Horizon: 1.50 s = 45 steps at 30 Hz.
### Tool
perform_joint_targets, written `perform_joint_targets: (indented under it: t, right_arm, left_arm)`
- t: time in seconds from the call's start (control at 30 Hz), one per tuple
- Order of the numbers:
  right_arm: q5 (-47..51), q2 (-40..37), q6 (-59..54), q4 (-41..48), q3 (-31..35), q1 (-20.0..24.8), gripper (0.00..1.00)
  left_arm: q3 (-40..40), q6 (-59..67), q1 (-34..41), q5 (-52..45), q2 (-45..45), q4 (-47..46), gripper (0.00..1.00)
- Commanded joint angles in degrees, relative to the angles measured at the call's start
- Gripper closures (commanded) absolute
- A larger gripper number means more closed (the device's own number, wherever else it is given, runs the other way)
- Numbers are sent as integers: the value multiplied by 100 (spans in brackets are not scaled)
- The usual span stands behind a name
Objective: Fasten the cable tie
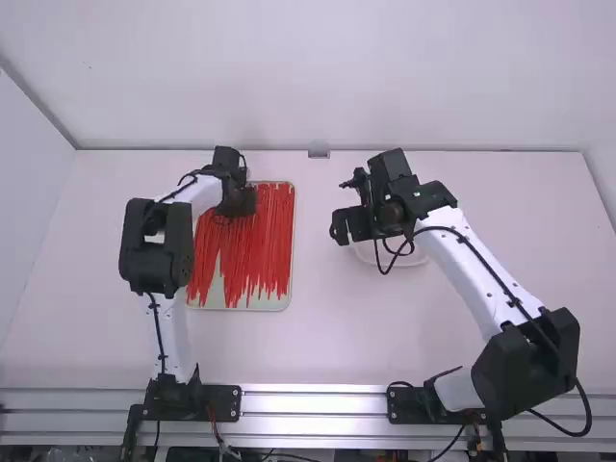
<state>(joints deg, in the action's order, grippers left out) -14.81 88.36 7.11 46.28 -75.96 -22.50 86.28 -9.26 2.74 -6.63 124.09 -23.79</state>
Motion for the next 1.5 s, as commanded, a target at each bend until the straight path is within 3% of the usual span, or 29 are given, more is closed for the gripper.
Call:
perform_joint_targets:
  t: [0.0, 0.23, 0.63, 1.0, 1.47]
  right_arm:
    - [-13, 39, -9, 2, -170, 4, 1]
    - [-13, 39, -7, 4, -170, 4, 1]
    - [-13, 39, 11, -87, -170, 4, 1]
    - [-13, 39, -9, -101, -170, 4, 1]
    - [-13, 39, -9, -118, -170, 4, 1]
  left_arm:
    - [-42, 4, 61, 76, 66, 15, 72]
    - [-9, 105, 160, 157, 66, 92, 84]
    - [-11, 116, 214, 330, 66, 48, 84]
    - [-9, 111, 214, 476, 66, 50, 98]
    - [846, 37, 212, 570, -48, -748, 98]
